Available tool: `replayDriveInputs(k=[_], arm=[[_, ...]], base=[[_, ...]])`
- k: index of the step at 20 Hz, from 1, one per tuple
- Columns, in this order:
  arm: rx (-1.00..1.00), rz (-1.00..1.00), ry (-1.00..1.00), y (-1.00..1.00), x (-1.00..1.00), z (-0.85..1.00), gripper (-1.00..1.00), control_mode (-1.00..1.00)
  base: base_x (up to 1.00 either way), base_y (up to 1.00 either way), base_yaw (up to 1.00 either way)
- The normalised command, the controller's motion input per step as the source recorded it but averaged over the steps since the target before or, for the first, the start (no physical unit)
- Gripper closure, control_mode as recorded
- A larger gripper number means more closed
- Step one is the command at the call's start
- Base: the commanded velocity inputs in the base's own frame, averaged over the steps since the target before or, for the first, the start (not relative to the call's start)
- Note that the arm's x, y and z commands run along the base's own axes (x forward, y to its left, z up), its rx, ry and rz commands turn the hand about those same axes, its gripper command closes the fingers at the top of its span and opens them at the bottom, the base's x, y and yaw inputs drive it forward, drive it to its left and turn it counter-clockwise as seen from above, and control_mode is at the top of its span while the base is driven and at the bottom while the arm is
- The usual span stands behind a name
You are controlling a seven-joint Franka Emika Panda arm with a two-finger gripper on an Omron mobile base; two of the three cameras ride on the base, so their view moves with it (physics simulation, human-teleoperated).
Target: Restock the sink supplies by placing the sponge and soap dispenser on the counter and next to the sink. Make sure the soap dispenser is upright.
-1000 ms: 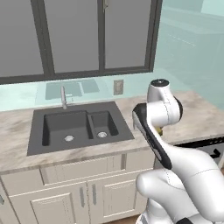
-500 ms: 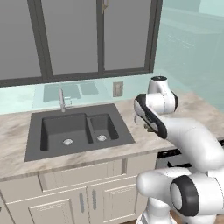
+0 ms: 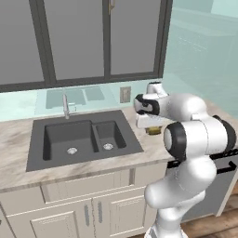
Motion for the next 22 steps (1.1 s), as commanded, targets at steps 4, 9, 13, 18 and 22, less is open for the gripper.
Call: replayDriveInputs(k=[4, 9, 13, 18, 22], arm=[[0.02, 0.00, 0.00, 0.00, 0.85, -0.67, 1.00, -1.00], [0.05, 0.00, -0.12, 0.00, 0.38, -0.66, 1.00, -1.00], [0.04, 0.00, -0.11, 0.00, 0.39, -0.59, 1.00, -1.00], [0.03, 0.00, -0.01, 0.00, 0.57, -0.53, -1.00, -1.00], [0.05, 0.00, -0.02, 0.00, 0.33, -0.39, -1.00, -1.00]], base=[[0.00, 0.00, 0.00], [0.00, 0.00, 0.00], [0.00, 0.00, 0.00], [0.00, 0.00, 0.00], [0.00, 0.00, 0.00]])
